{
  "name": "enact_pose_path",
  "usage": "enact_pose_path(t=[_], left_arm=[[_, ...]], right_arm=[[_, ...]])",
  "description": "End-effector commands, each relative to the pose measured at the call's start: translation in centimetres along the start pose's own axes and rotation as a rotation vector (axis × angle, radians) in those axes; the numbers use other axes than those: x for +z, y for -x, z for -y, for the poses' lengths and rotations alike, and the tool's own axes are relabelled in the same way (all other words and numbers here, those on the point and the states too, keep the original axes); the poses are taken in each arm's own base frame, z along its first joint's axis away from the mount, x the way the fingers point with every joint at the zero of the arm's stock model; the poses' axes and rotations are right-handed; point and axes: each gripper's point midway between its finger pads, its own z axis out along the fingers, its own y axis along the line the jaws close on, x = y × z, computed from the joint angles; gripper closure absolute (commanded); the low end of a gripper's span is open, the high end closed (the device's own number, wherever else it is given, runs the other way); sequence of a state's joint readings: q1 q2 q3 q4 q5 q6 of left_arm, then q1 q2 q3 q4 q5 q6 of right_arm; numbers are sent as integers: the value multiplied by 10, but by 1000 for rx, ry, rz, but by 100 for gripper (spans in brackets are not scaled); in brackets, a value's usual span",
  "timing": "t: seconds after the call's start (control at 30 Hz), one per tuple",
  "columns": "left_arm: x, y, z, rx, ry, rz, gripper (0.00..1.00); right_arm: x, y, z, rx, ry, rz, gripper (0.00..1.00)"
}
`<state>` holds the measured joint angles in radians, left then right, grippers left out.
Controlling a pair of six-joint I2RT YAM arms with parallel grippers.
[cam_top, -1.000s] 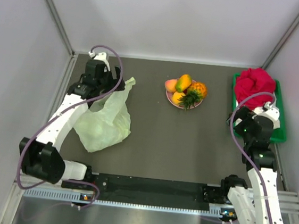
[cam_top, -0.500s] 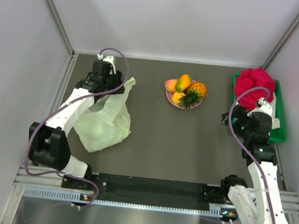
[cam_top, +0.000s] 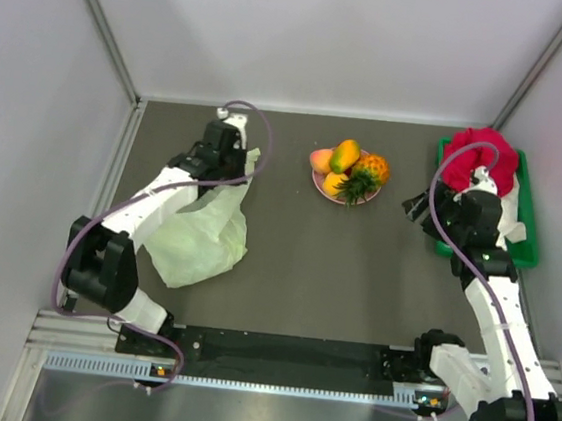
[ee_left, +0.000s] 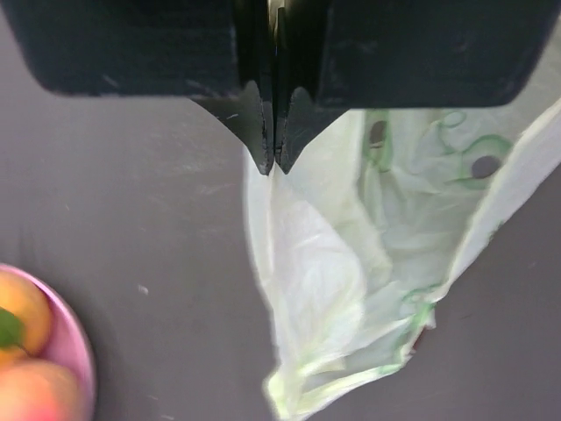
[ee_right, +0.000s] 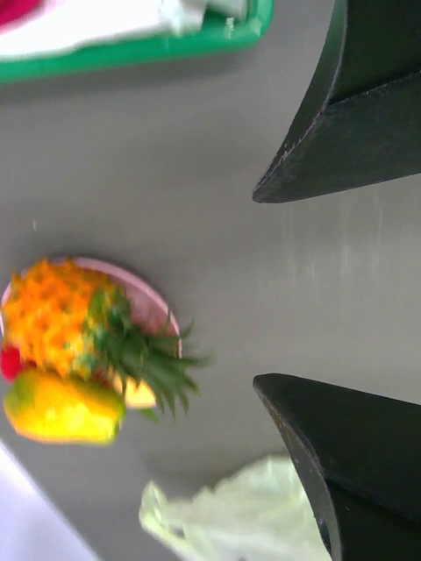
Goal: Place the fruits into the plastic bag
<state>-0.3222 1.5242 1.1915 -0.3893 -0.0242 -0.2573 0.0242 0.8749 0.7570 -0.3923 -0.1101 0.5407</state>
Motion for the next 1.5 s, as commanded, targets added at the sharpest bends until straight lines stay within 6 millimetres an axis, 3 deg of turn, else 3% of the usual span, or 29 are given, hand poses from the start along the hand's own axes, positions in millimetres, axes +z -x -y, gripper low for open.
enact_pose_path(t=[0.0,0.17,0.2,0.33,0.57,0.7,0.93,1.1,1.27,1.47], left_arm=[[-41,41,63,173,-21,227,100],[-67,46,104,156,-34,345,100],[-70,38,121,175,-62,349,100],[-66,15,149,194,-100,325,100],[-54,-21,205,281,-195,251,100],[-46,-37,229,359,-225,215,100],[-46,-45,241,421,-262,200,100],[-46,-66,253,459,-344,137,100],[-47,-77,251,483,-342,109,100],[-53,-85,244,487,-319,98,100]], right_arm=[[-10,39,-61,102,162,52,22],[-14,56,-103,265,289,30,21],[-10,54,-108,289,306,5,21],[-1,49,-129,337,369,-48,21],[16,9,-129,374,355,-175,20],[21,5,-130,378,374,-181,20],[47,-25,-122,380,343,-314,19],[64,-42,-118,360,317,-379,20],[75,-48,-135,291,345,-422,21],[84,-78,-167,217,401,-527,21]])
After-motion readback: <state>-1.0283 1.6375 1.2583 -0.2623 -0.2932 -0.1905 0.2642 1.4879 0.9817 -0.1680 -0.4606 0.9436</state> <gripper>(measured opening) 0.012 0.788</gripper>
